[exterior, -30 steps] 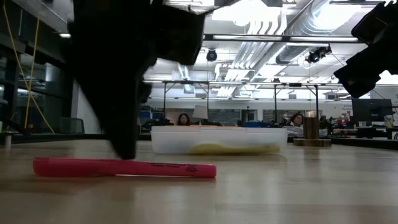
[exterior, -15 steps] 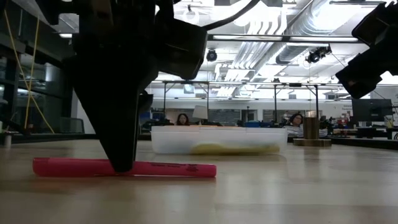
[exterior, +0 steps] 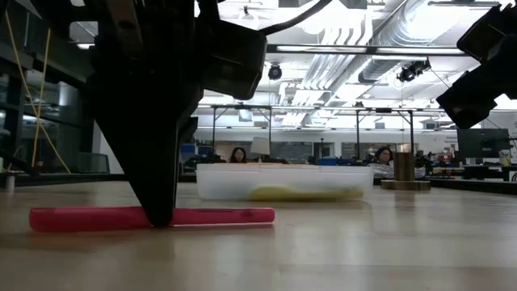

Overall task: Pick & place school supplies into a supply box
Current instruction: Put the pink pen into the orange supply box

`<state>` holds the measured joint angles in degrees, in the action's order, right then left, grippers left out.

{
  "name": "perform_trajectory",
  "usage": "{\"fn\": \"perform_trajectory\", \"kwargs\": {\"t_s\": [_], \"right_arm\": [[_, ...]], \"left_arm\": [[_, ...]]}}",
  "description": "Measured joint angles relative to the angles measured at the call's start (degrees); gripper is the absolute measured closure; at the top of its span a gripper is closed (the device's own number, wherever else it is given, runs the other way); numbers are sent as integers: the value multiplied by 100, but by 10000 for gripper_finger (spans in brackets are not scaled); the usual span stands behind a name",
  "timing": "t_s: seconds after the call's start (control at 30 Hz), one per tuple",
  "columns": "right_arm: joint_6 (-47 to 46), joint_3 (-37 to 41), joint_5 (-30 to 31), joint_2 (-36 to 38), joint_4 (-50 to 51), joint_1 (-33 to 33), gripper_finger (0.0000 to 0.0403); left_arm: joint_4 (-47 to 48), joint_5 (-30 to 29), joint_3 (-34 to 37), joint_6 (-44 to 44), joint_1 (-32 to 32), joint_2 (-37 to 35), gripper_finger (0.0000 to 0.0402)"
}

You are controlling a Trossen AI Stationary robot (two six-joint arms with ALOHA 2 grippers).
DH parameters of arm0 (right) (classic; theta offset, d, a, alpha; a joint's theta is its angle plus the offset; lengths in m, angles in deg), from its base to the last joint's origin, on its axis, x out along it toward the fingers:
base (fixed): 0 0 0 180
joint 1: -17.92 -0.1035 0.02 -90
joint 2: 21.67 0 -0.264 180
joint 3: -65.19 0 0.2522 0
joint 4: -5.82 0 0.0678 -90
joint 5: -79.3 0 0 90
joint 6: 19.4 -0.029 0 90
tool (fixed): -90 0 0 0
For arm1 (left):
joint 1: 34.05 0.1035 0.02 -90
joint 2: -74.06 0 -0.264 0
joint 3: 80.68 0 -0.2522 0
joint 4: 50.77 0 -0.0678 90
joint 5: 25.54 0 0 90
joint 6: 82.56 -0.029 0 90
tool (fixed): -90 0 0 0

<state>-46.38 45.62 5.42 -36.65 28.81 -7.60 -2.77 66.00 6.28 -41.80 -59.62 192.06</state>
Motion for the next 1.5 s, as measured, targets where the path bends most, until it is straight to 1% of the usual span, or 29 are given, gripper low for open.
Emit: {"fn": "perform_trajectory", "kwargs": {"t_s": [0.1, 0.27, 0.47, 0.6, 0.8, 0.97, 1.07, 1.2, 1.33, 1.5], "right_arm": [[-2, 0, 0, 0, 0, 0, 300], [-2, 0, 0, 0, 3, 0, 300], [-64, 0, -1, -2, 132, 0, 300], [-133, 0, 0, 0, 230, 0, 300], [-133, -1, -1, -2, 225, 0, 300], [-131, -2, -2, 0, 223, 0, 300], [-131, -2, -2, 0, 221, 0, 300], [-131, -2, -2, 0, 219, 0, 300], [-130, -2, -2, 0, 216, 0, 300], [-129, -2, -4, 0, 216, 0, 300]], "left_arm": [[-6, 3, 1, 8, 0, 0, 357], [-58, 0, 2, 211, 2, 2, 351], [467, -111, -493, 228, -1, 57, 353], [854, -478, -977, 132, 19, 64, 355], [1644, -817, -1711, -48, 0, 50, 354], [2546, -1276, -2356, -48, 11, 44, 355], [2990, -1488, -2718, -49, 7, 34, 352], [3459, -1952, -3206, -111, 7, 26, 352], [3819, -2364, -3484, -197, 11, 26, 350], [4169, -2449, -3582, -165, 11, 24, 351]]}}
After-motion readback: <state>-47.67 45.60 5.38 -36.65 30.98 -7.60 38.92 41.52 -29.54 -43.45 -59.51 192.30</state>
